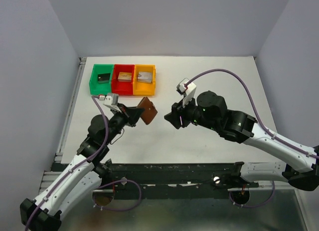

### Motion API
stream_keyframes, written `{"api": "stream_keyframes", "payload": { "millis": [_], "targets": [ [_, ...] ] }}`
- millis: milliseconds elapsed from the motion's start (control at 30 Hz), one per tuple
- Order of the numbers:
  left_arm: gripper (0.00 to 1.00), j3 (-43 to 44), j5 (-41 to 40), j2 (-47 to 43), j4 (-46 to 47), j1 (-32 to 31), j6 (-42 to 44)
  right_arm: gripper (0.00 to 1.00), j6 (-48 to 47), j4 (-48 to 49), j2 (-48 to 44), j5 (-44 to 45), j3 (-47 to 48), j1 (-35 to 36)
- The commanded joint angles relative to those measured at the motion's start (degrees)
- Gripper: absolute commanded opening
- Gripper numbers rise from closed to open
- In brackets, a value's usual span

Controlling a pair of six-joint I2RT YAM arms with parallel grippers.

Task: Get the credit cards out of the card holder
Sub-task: Open the card holder.

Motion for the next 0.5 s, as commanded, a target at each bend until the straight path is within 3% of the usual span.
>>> {"api": "stream_keyframes", "payload": {
  "millis": [0, 133, 267, 467],
  "targets": [
    [0.0, 0.03, 28.55, 2.73, 16.14, 10.75, -2.87, 0.55, -0.48, 3.03, -0.02, -9.09, -0.75, -0.15],
    [0.0, -0.23, 43.15, 10.2, 29.04, 15.85, -9.63, 0.54, -0.48, 4.87, -0.54, -15.5, -0.66, -0.23],
    [0.0, 0.47, 51.08, 16.44, 41.97, 16.65, -16.49, 0.51, -1.09, 3.56, 1.3, -18.77, 1.71, -0.15],
    [0.0, 1.87, 57.94, 21.29, 54.82, 16.92, -23.44, 0.4, -1.36, -3.03, 3.77, -5.18, 4.09, -0.23]
  ]
}}
